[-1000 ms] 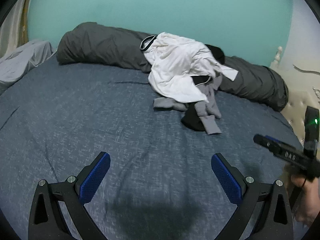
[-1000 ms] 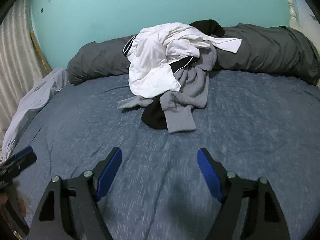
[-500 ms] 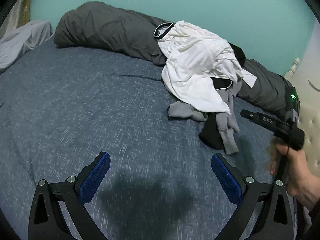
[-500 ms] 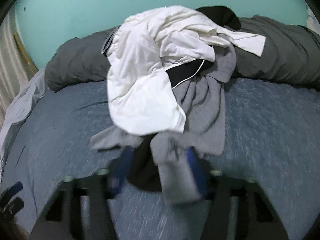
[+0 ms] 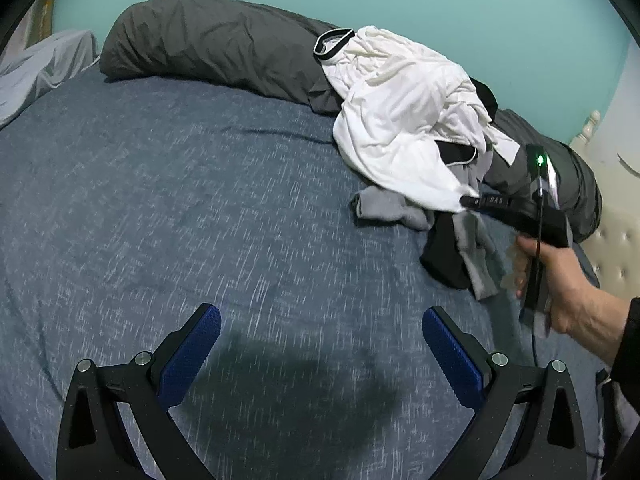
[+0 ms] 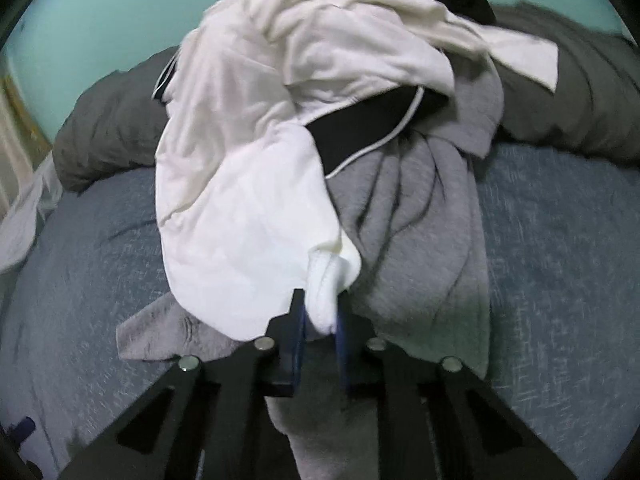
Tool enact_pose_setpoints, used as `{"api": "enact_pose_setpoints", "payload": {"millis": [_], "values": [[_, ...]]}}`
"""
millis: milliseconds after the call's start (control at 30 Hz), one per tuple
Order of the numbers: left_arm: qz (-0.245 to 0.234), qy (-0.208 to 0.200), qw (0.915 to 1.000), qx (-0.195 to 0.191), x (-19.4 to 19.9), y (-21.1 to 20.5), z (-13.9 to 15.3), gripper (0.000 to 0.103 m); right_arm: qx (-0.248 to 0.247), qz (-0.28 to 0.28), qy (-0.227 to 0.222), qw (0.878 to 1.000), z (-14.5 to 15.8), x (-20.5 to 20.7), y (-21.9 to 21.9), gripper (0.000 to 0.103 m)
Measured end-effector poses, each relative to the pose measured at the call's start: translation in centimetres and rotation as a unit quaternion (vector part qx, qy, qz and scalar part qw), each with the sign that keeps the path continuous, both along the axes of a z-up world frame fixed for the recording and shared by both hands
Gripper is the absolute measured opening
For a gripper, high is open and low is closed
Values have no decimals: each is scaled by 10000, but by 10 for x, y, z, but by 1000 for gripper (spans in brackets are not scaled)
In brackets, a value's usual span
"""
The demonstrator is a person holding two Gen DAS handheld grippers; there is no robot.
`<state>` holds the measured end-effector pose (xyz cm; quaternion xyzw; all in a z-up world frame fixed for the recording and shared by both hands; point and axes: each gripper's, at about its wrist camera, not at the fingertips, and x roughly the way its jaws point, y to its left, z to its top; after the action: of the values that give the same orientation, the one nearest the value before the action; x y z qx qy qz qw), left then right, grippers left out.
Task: Fold clothes
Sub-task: 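Pull the white shirt out of the pile and lay it flat with the right tool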
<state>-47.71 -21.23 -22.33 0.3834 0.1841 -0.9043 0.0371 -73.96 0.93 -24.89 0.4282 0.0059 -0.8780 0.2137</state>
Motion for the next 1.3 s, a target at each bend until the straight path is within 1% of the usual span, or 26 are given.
{"api": "enact_pose_setpoints", "payload": {"millis": [67, 167, 267, 333, 433, 500, 600, 700, 800, 933, 1033, 1133, 1200, 1300], "values": [[7, -10, 10000, 16, 8, 1, -2, 103, -130, 58, 181, 9997, 9, 10, 3, 10], [8, 17, 10000, -23, 25, 4, 0, 103, -346, 331, 359, 9982, 25, 31, 5, 9], [42, 19, 10000, -33, 44, 8, 4, 103, -434, 647, 488, 9958, 39, 63, 5, 9], [58, 57, 10000, -38, 61, 11, 10, 103, -556, 755, 552, 9941, 48, 84, 3, 8], [53, 196, 9997, -124, 90, 18, 19, 103, -734, 981, 624, 9905, 67, 123, 6, 8], [63, 287, 9994, -181, 109, 23, 24, 103, -797, 1205, 764, 9865, 81, 157, 10, 8], [140, 438, 9988, -194, 143, 30, 25, 103, -968, 1378, 922, 9814, 96, 195, 20, 7], [221, 553, 9981, -167, 172, 40, 21, 103, -1183, 1434, 984, 9776, 102, 229, 36, 7], [254, 675, 9974, -65, 200, 50, 14, 103, -1222, 1531, 1055, 9749, 103, 265, 50, 7], [220, 768, 9968, -47, 234, 65, 7, 103, -1299, 1460, 1104, 9745, 102, 309, 71, 7], [340, 894, 9954, 1, 267, 73, 9, 103, -1409, 1444, 1147, 9727, 113, 351, 87, 7], [397, 1010, 9941, 60, 301, 81, 15, 103, -1380, 1351, 1164, 9742, 127, 398, 103, 7], [405, 974, 9944, 18, 323, 87, 19, 103, -1493, 1216, 1085, 9753, 139, 430, 120, 7], [415, 941, 9947, -54, 351, 92, 23, 103, -1605, 1166, 1015, 9749, 152, 471, 137, 7]]}}
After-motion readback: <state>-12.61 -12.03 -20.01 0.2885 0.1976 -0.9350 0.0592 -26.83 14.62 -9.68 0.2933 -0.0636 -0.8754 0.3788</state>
